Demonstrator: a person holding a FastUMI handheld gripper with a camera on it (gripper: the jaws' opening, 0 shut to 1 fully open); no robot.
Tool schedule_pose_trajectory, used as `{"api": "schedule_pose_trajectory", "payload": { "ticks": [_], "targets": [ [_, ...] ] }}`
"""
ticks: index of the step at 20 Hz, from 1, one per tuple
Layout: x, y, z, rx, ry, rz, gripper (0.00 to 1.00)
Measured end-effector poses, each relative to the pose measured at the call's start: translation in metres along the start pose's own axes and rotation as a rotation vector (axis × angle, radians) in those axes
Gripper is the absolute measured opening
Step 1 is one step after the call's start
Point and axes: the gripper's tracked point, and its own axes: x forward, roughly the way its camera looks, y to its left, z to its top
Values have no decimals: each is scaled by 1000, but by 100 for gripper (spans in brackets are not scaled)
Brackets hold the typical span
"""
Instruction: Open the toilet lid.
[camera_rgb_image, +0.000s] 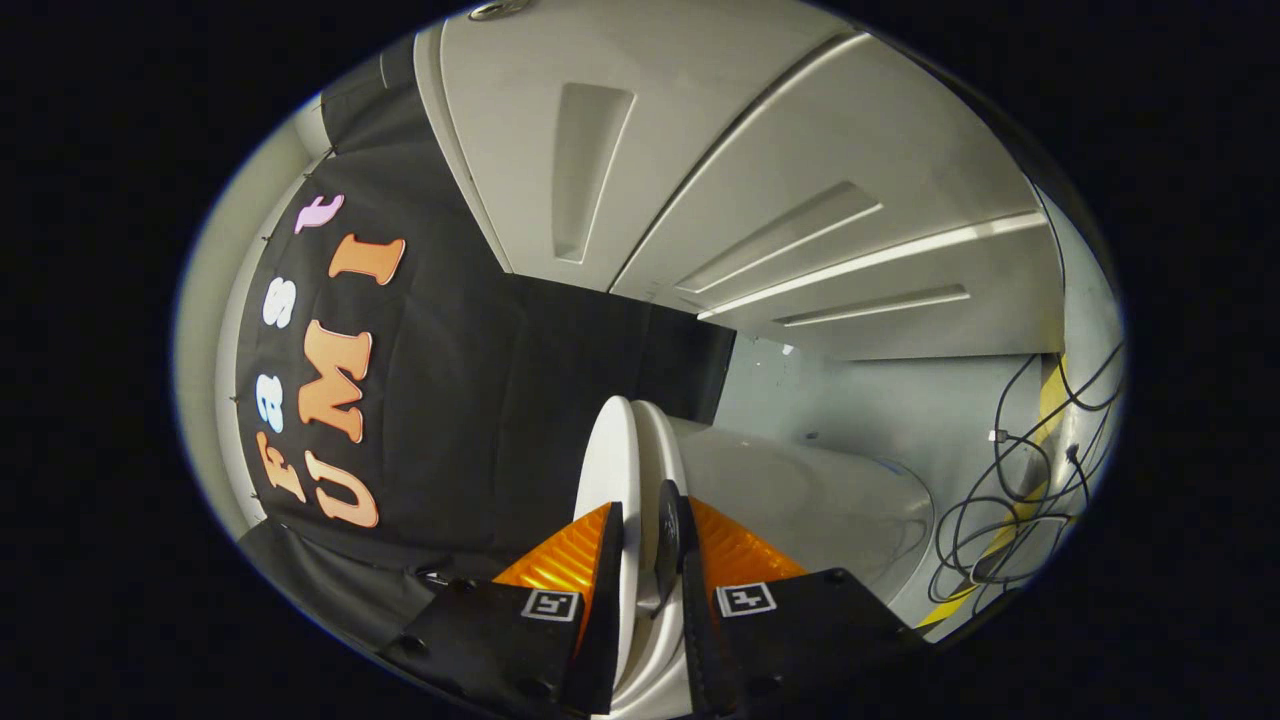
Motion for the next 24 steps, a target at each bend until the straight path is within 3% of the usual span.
{"api": "schedule_pose_trajectory", "payload": {
  "ticks": [10,14,15,17,20,24],
  "targets": [
    [0,-1,2,117,-4,87,36],
    [-1,-3,6,127,-20,85,36],
    [2,-11,10,136,-36,41,36],
    [0,-13,12,154,-27,41,17],
    [7,-17,11,77,-11,11,13],
    [5,-16,9,221,29,-41,13]
  ]
}}
